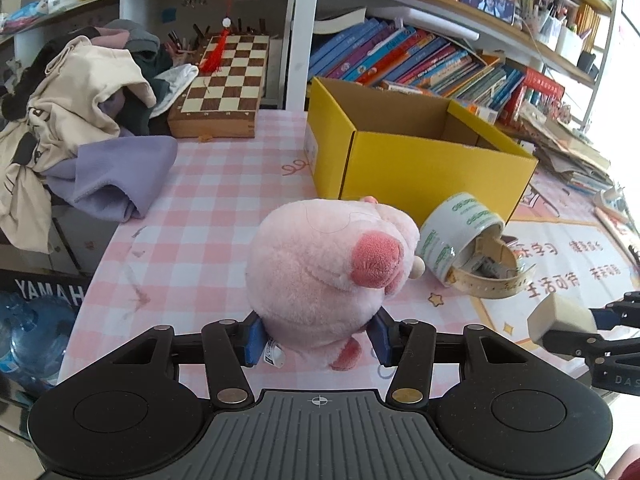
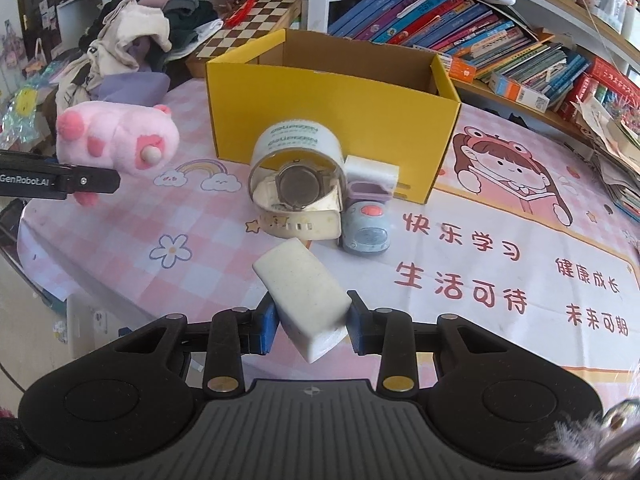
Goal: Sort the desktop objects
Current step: 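Lift the plush with the left tool while the right tool carries the block toward the yellow box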
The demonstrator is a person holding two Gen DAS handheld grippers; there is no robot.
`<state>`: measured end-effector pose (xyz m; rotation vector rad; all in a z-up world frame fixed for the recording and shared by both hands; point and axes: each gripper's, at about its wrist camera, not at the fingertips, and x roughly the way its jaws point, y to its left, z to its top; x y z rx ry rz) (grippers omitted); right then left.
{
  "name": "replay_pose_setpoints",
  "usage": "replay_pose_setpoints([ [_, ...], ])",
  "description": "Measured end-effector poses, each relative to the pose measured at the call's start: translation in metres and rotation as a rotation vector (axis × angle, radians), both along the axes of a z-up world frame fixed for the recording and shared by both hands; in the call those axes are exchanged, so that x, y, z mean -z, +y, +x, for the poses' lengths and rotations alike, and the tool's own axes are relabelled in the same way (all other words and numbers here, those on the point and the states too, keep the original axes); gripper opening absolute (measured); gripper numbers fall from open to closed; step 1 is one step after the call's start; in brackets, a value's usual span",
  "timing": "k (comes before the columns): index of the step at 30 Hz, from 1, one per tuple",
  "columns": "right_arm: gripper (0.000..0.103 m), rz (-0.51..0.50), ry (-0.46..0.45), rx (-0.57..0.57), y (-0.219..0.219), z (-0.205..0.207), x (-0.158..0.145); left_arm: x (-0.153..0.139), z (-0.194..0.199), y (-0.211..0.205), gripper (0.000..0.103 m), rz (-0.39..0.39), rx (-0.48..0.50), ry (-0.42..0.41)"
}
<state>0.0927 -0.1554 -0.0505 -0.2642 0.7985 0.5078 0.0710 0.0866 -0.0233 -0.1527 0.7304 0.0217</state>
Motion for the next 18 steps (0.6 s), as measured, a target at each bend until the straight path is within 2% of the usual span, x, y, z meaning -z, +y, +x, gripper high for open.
replay_pose_setpoints([
  [9,0.032,0.075,-0.029,0.091,-0.022,0.007,-0.025,-0.021,-0.006,0.003,0.050,-0.031,-0.009,-0.062],
  [18,0.032,0.098,-0.099,0.119,-0.033,0.026,-0.052,-0.039,0.002,0.000,0.050,-0.039,0.009,-0.108],
])
